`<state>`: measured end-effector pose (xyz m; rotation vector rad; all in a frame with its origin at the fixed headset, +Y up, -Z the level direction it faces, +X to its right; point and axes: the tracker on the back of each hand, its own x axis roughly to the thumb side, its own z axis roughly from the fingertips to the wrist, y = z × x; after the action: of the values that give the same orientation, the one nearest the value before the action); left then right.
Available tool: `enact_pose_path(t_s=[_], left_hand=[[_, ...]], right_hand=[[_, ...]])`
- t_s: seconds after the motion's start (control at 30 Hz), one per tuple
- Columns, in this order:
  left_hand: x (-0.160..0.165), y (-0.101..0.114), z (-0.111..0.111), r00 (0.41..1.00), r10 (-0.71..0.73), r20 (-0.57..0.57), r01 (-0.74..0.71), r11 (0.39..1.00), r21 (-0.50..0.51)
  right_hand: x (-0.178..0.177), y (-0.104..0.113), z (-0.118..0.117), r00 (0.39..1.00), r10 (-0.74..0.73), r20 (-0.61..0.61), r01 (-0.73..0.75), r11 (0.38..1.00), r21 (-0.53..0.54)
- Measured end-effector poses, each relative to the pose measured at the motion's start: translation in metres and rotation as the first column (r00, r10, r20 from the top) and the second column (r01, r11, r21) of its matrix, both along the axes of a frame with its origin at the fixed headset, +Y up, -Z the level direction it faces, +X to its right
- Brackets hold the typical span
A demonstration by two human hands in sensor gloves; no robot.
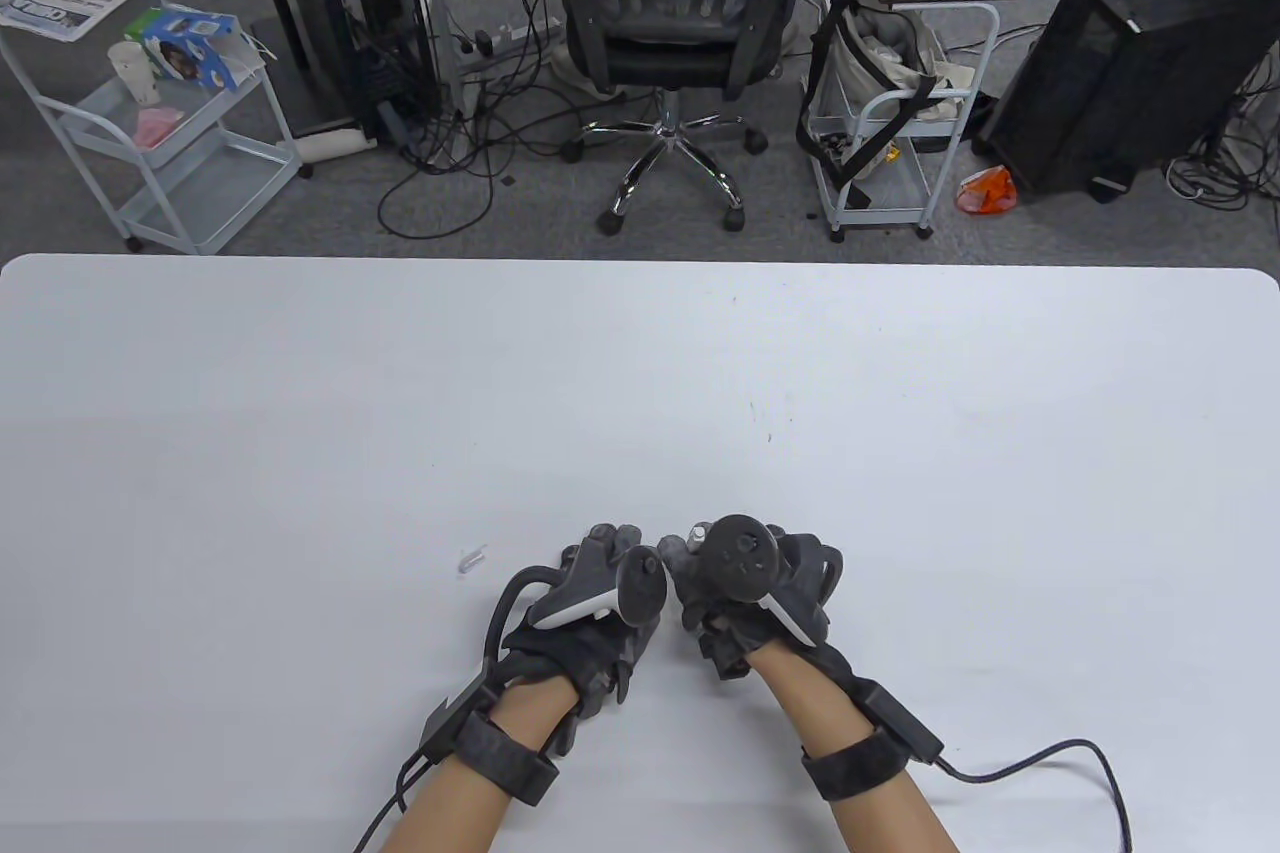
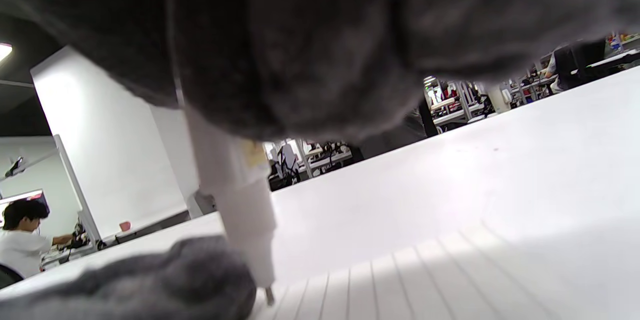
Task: Squeeze and apply correction pen on text
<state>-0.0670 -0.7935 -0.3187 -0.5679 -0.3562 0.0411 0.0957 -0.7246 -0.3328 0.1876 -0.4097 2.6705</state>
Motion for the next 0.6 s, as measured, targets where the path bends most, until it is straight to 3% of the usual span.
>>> enact_pose_path(t_s=[0.4,0.6], left_hand=[[-0.003,-0.002,0.000,1.000,0.020,-0.004,-0.020,0.999,-0.031],[-0.007,-0.003,-0.002,0.998,0.059,-0.008,-0.059,0.997,-0.046]], right_hand=[[0.055,0.030,0.022,0.973,-0.223,0.058,0.218,0.973,0.075],[0.064,0.040,0.028,0.955,-0.294,0.049,0.287,0.952,0.109]])
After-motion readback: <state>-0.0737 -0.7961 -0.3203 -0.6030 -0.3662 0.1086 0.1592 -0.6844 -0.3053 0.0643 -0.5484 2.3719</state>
